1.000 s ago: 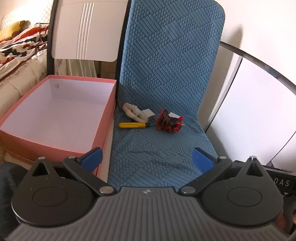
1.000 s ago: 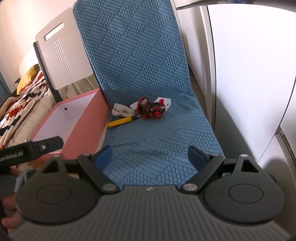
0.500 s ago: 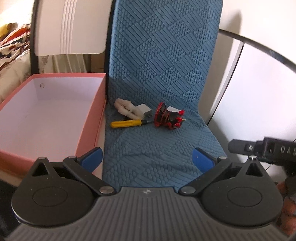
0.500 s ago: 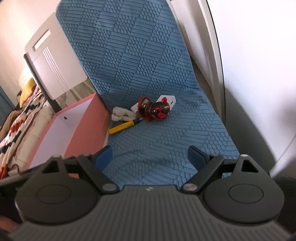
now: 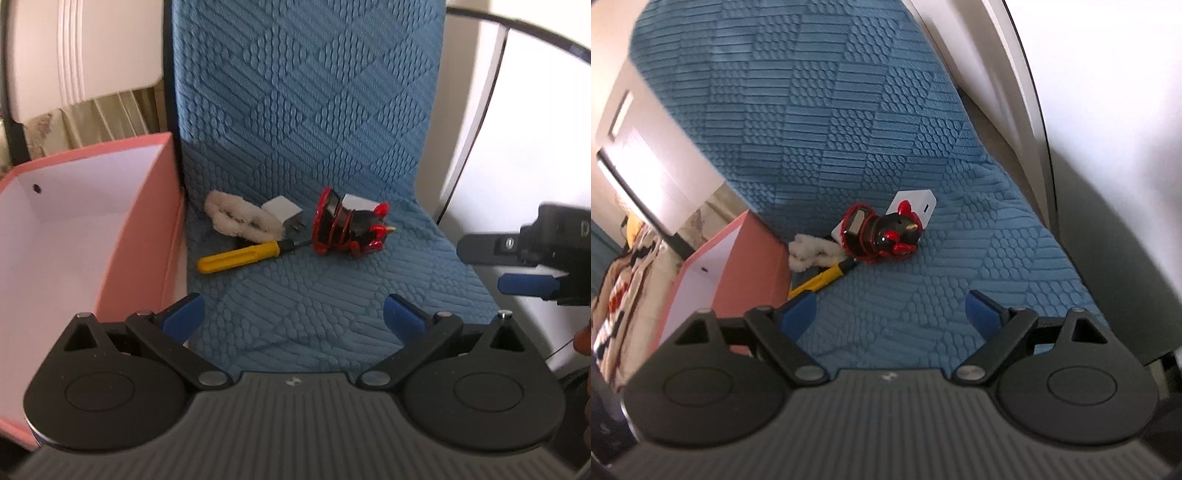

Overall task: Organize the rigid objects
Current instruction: 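Close the right gripper on the red-black figurine while the left gripper approaches the screwdriver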

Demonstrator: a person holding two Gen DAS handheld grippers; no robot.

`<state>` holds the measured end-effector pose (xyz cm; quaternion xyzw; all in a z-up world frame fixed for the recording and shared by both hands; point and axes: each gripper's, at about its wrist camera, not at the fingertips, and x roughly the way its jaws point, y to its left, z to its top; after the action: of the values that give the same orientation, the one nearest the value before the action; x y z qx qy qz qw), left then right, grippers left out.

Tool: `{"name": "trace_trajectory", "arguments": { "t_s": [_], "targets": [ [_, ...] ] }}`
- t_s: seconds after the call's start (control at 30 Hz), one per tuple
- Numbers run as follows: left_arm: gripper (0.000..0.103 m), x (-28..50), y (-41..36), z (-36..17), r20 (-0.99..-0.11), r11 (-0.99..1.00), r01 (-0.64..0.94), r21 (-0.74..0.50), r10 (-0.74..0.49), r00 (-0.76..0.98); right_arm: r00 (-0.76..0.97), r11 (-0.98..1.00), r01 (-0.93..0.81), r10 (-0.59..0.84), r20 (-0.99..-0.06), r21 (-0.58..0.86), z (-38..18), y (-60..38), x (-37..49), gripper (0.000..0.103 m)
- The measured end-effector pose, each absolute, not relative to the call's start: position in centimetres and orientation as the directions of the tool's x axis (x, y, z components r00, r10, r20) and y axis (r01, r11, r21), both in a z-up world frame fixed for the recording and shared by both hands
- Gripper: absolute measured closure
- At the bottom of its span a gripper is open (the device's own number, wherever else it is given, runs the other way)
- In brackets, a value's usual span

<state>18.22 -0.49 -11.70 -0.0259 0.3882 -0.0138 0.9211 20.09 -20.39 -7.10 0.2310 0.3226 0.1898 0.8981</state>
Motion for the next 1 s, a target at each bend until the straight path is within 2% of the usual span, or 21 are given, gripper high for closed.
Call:
{"name": "trace_trajectory", "arguments": {
  "t_s": [0.5, 0.7, 1.0],
  "targets": [
    [0.000, 26.7, 0.7, -15.0, -0.791, 0.999, -0.020, 0.030, 0.037, 0.611, 0.662, 0.785, -0.152, 0.532, -0.528, 0.600, -9.8, -17.5, 29.5, 0.019],
    [0.000, 28.7, 1.3, -16.4, -0.802, 0.999, -0.035, 0.031, 0.046, 0.596, 0.654, 0.740, -0.132, 0.565, -0.503, 0.660, -10.9, -16.7, 31.9, 0.020],
    [0.000, 30.5, 0.9, -17.9, -0.799, 0.997, -0.029, 0.073, 0.076, 0.597, 0.672, 0.737, -0.085, 0.539, -0.507, 0.670, -12.0, -16.1, 34.3, 0.023]
  ]
}}
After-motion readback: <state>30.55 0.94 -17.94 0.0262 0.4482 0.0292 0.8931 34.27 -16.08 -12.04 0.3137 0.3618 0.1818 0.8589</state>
